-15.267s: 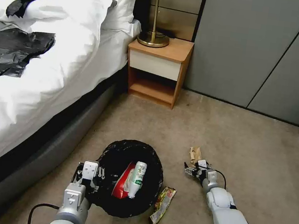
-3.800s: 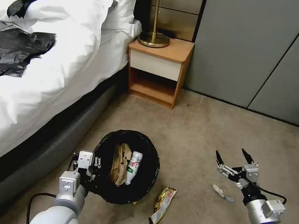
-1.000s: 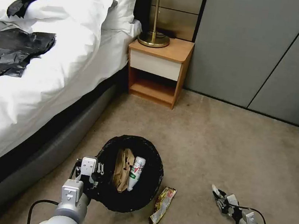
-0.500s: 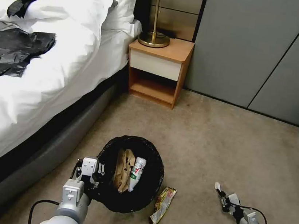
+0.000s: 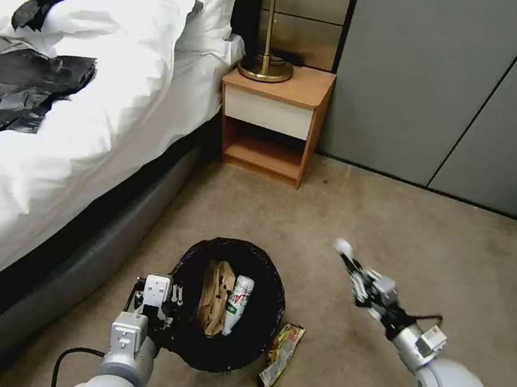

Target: Pick up the trash bin, then pick up the garbage from the floor and place it into the trash bin.

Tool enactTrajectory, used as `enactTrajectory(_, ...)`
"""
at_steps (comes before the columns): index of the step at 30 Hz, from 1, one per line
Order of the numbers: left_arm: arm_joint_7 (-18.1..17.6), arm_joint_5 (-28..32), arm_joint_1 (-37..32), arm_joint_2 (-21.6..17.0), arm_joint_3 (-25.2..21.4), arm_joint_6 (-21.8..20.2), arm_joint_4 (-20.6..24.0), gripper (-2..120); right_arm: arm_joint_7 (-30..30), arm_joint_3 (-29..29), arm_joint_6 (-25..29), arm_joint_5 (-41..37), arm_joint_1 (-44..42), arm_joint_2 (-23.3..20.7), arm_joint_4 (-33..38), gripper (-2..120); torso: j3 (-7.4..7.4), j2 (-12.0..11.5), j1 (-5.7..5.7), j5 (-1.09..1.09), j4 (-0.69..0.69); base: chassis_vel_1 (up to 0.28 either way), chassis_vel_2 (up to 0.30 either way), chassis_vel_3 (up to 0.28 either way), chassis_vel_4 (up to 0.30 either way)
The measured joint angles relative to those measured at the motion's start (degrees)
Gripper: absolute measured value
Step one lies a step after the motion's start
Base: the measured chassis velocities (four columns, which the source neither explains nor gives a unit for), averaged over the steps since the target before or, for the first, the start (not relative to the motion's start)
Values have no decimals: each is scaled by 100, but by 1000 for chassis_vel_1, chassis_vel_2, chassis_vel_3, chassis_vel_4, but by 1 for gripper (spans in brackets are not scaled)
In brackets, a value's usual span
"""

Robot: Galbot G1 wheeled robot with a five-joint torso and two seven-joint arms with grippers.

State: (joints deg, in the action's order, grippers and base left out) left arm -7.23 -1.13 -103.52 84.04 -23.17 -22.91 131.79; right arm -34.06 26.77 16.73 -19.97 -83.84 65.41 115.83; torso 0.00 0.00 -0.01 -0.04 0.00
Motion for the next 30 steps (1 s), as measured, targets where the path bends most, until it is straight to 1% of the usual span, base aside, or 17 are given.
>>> enactTrajectory(1,0,0,0,0,0,0,0,1,0,0,0,0,0,0,0,0,0,0,0,0,0,0,0,0,0)
enactTrajectory(2,3,-12,-7,0,13,0,-8,1,22,-187,-47,-3,12,-47,171,0,0,0,0,3,0,0,0,0,0)
enactTrajectory(4,9,-54,-29,-4,51,4,-22,1,340,-820,-147,-12,77,-266,443,0,0,0,0,2,0,0,0,0,0)
enactTrajectory(6,10,-66,-35,-4,58,6,-25,1,409,-951,-178,-16,90,-310,464,0,0,0,0,3,0,0,0,0,0)
enactTrajectory(7,14,-94,-45,2,86,10,-33,1,589,-1332,-269,7,156,-426,461,0,0,0,0,2,0,0,0,0,0)
enactTrajectory(8,17,-108,-46,11,110,11,-39,1,665,-1524,-300,97,214,-448,375,0,0,0,0,2,0,0,0,0,0)
enactTrajectory(9,17,-108,-46,11,110,11,-39,1,665,-1524,-300,97,214,-448,375,0,0,0,0,2,0,0,0,0,0)
enactTrajectory(12,22,-153,-39,44,159,17,-64,1,877,-1940,-321,425,390,-413,-93,0,0,0,0,4,0,0,0,0,0)
enactTrajectory(14,22,-162,-38,48,164,17,-67,1,916,-1997,-325,469,413,-397,-189,0,0,0,0,4,0,0,0,0,0)
enactTrajectory(16,23,-208,-35,67,205,21,-87,1,1074,-2214,-343,615,525,-283,-534,0,0,0,0,3,0,0,0,0,0)
enactTrajectory(17,23,-208,-35,67,205,21,-87,1,1074,-2214,-343,615,525,-283,-534,0,0,0,0,3,0,0,0,0,0)
enactTrajectory(20,28,-268,-48,90,254,34,-99,1,1148,-2406,-392,745,651,-101,-841,0,0,0,1,4,0,0,0,0,0)
enactTrajectory(25,31,-310,-68,99,276,50,-103,1,1202,-2570,-459,868,730,55,-1040,0,0,0,0,4,0,0,0,0,0)
enactTrajectory(26,31,-314,-77,99,276,54,-102,1,1214,-2592,-475,921,740,84,-1092,2,0,0,0,4,0,0,0,0,0)
enactTrajectory(28,32,-316,-93,94,276,57,-87,1,1227,-2614,-483,1006,739,101,-1156,10,0,0,0,4,0,0,0,0,0)
enactTrajectory(29,32,-316,-93,94,276,57,-87,1,1227,-2614,-483,1006,739,101,-1156,10,0,0,0,4,0,0,0,0,0)
enactTrajectory(30,32,-316,-100,90,273,59,-76,1,1233,-2623,-489,1028,725,99,-1159,15,0,0,1,4,0,0,0,0,0)
